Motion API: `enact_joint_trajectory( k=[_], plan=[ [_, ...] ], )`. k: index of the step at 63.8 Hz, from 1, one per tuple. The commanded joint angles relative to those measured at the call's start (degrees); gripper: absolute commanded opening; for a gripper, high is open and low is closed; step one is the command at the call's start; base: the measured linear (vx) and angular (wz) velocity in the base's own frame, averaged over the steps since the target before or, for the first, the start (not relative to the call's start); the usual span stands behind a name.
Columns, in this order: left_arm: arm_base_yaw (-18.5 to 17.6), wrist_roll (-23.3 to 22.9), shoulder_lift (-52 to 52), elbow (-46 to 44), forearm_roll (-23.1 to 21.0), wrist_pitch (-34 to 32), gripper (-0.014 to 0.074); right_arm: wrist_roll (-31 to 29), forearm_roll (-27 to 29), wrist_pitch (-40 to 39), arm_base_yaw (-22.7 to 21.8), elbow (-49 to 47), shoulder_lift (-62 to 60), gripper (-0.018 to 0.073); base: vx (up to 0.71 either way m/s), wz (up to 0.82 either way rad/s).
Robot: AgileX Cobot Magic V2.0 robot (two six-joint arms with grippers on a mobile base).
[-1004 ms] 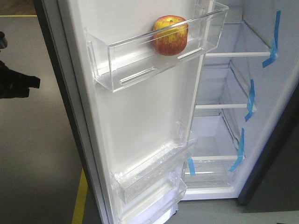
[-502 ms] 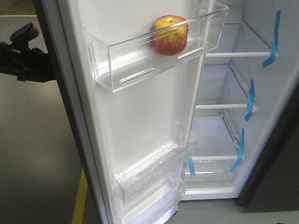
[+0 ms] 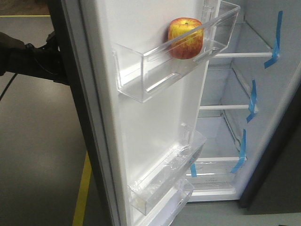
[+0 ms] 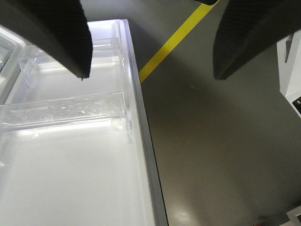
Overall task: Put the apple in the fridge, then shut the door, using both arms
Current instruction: 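Push the fridge door shut with the left gripper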
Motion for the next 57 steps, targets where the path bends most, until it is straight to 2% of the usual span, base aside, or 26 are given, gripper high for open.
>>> enact_joint_trajectory(
  k=[1, 21, 57],
  plan=[
    [-3.52, 1.18, -4.35, -1.78, -3.75, 2.19, -0.0006, -0.08, 1.67, -3.03, -0.13, -1.33, 0.67, 0.0513, 0.0, 0.0],
    [-11.4, 1.4, -5.54, -1.78, -4.71, 1.72, -0.0006, -0.08, 1.67, -3.03, -0.13, -1.33, 0.67, 0.0513, 0.0, 0.0],
    [-27.42, 2.28, -5.54, -1.78, -4.71, -4.66, -0.0006, -0.08, 1.67, -2.91, -0.13, -1.33, 0.67, 0.0513, 0.0, 0.0]
  ],
)
